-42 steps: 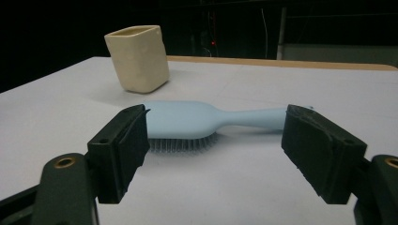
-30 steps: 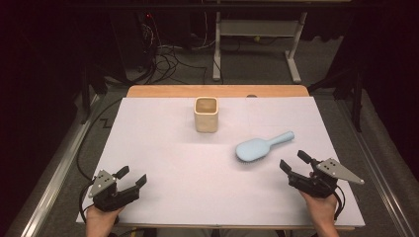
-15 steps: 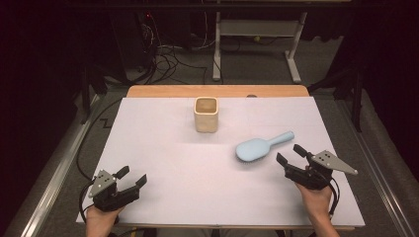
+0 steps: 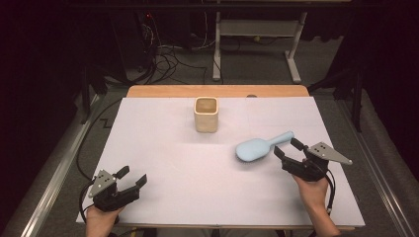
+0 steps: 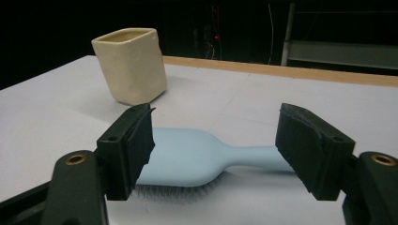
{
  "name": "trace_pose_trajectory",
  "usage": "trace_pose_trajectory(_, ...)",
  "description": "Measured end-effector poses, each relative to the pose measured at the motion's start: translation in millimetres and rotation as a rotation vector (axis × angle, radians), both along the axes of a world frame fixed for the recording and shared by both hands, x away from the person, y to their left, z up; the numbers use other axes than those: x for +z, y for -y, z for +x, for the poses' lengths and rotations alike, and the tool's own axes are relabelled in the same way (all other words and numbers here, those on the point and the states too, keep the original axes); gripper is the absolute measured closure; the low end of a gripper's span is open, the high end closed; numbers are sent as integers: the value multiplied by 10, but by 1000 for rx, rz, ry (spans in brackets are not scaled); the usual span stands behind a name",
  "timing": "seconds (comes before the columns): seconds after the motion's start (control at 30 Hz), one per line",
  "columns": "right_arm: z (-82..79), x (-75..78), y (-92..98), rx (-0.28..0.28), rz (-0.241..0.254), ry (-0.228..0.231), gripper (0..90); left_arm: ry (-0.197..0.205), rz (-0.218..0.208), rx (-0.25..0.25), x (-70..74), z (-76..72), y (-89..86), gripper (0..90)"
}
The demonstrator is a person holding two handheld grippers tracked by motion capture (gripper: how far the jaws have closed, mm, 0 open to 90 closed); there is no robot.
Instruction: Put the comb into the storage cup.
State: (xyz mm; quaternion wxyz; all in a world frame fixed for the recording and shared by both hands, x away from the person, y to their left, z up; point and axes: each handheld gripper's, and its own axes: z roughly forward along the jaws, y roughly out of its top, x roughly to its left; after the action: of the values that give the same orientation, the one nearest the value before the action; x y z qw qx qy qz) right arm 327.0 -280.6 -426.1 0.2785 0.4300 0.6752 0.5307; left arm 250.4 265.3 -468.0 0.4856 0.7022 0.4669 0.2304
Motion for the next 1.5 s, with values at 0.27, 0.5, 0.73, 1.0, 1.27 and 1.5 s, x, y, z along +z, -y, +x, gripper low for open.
trace_pose_trajectory(0.27, 101, 71, -15, -3, -9, 7, 290, 2, -13, 6, 2, -2, 2, 263)
trace_pose_trajectory(0.5, 198, 120, -31, -6, -14, -1, 291, 1, -12, 7, 2, 0, 4, 263)
trace_pose_trajectory(0.73, 284, 164, -51, -4, -18, -10, 293, 1, -11, 7, 2, 0, 6, 262)
trace_pose_trajectory(1.0, 387, 228, -82, -1, -28, -16, 292, 1, -9, 2, 3, 4, 8, 262)
trace_pose_trajectory(1.27, 483, 259, -87, 1, -57, -42, 291, 4, -5, -3, 7, 2, 10, 263)
trace_pose_trajectory(1.5, 570, 279, -70, -10, -66, -71, 313, 5, -6, -7, 8, 0, 14, 263)
